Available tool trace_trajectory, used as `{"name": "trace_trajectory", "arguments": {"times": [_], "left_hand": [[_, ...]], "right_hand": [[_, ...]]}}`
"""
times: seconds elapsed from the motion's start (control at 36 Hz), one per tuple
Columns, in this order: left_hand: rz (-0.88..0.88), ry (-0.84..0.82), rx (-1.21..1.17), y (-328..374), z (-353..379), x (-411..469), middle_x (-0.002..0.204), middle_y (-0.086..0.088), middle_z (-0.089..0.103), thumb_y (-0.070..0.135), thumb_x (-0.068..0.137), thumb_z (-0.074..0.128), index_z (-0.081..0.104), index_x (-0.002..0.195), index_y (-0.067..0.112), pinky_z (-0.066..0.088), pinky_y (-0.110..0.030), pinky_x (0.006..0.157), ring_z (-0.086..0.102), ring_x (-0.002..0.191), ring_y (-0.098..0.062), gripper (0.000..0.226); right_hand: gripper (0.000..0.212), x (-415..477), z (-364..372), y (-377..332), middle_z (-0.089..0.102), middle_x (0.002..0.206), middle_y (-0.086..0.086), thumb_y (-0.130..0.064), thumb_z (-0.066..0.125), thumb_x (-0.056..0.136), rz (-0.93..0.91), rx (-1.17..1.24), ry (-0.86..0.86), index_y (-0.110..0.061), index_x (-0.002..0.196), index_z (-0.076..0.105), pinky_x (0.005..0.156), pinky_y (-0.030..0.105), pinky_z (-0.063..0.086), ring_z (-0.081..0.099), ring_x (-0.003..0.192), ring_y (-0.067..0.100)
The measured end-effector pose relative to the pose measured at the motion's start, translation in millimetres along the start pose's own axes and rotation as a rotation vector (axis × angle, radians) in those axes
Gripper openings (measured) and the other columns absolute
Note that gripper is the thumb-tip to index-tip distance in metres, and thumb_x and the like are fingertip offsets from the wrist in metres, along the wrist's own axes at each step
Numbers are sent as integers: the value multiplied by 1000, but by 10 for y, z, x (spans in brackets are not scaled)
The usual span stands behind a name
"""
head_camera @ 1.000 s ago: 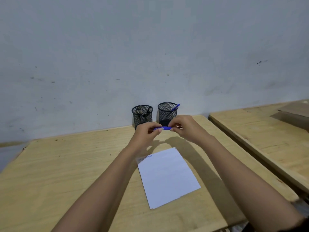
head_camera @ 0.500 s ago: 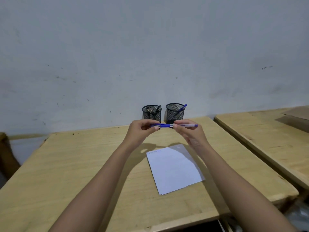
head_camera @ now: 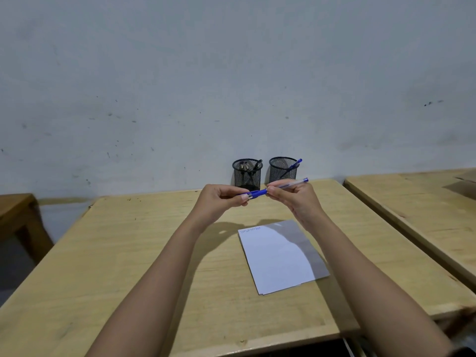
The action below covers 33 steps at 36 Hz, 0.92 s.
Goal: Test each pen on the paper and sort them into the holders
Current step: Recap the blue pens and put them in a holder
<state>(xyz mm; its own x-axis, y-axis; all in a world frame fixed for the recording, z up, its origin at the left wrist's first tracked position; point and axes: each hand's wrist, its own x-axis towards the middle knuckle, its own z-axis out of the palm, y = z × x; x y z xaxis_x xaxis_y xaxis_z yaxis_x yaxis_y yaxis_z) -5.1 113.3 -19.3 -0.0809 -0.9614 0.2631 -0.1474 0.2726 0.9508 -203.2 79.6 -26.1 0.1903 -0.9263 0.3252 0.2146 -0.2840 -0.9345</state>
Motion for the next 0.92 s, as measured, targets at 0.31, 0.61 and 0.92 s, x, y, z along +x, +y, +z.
{"name": "trace_trajectory", "arguments": {"times": [0.31,0.61,0.92], "left_hand": [[-34,0,-15,-41,-6,39,89,-21,71,4,81,68,73,91,10,53,-24,82,67,76,-19,13],[-100,313,-105,-462,-889,-88,72,1,74,1,81,65,70,89,7,55,-15,76,69,71,-9,11],[-167,139,281,-764,-105,2,87,-1,70,13,80,69,73,81,15,48,-17,69,62,79,-12,4]], "right_hand": [[9,35,37,87,70,66,3,-1,71,69,-22,8,22,-9,71,72,71,22,55,67,68,16],[29,-69,-758,-114,70,66,-5,-29,85,44,-93,221,364,-12,64,73,72,15,52,67,69,7],[16,23,-197,105,63,56,-1,0,56,87,105,126,234,-7,73,57,59,16,55,62,53,9]]}}
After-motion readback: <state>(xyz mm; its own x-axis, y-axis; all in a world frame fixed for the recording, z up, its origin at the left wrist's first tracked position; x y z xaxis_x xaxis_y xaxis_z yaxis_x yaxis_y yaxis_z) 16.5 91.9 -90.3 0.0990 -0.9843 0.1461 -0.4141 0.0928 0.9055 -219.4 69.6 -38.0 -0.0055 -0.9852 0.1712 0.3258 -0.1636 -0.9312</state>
